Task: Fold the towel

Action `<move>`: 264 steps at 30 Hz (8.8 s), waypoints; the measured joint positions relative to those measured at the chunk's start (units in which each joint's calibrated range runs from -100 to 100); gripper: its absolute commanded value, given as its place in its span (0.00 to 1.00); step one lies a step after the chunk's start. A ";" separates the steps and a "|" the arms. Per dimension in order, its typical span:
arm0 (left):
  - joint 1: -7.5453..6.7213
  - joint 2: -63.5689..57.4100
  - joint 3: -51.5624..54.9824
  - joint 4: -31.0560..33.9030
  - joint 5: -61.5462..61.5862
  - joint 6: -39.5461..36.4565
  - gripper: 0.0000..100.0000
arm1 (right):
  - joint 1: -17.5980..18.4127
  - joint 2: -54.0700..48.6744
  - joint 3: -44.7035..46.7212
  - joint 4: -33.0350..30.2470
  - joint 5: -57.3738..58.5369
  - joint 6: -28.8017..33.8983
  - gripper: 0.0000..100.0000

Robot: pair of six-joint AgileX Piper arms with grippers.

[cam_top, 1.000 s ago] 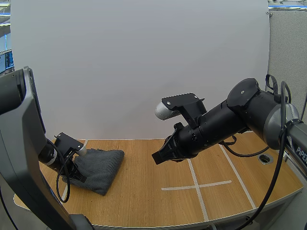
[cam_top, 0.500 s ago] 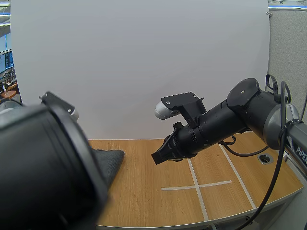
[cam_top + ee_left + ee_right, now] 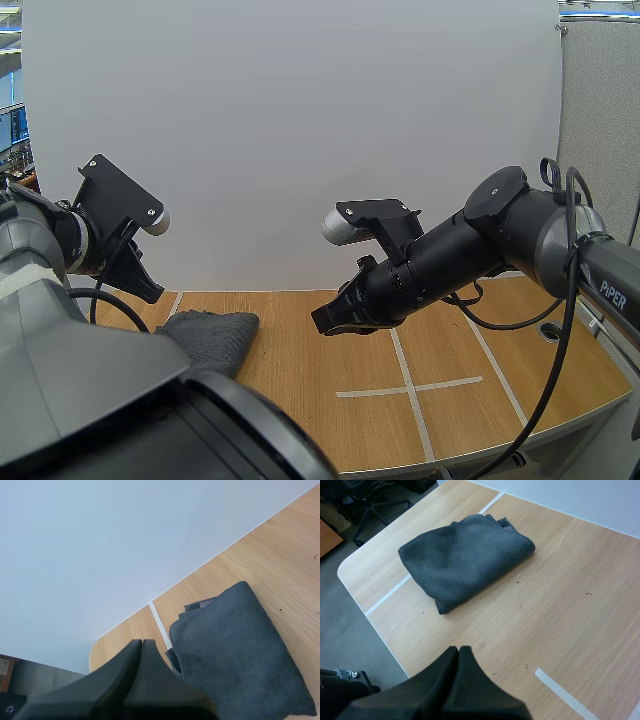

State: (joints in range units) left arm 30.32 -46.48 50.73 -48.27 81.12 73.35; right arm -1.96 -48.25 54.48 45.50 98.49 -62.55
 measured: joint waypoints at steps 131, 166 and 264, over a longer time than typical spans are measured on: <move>-21.53 -25.88 9.77 42.93 -11.67 -79.37 0.00 | 0.00 30.34 -4.41 19.89 -6.78 -5.41 1.00; -21.53 -25.88 9.77 42.93 -11.67 -79.37 0.00 | 9.28 65.90 -13.41 39.27 -14.65 -18.70 1.00; -20.43 -25.88 9.77 42.93 -11.67 -79.37 0.00 | -9.78 63.76 -21.17 8.32 -0.36 -19.04 0.00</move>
State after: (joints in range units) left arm 9.89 -72.36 60.50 -5.33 69.45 -6.02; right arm -11.74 15.52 33.30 53.82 98.13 -81.58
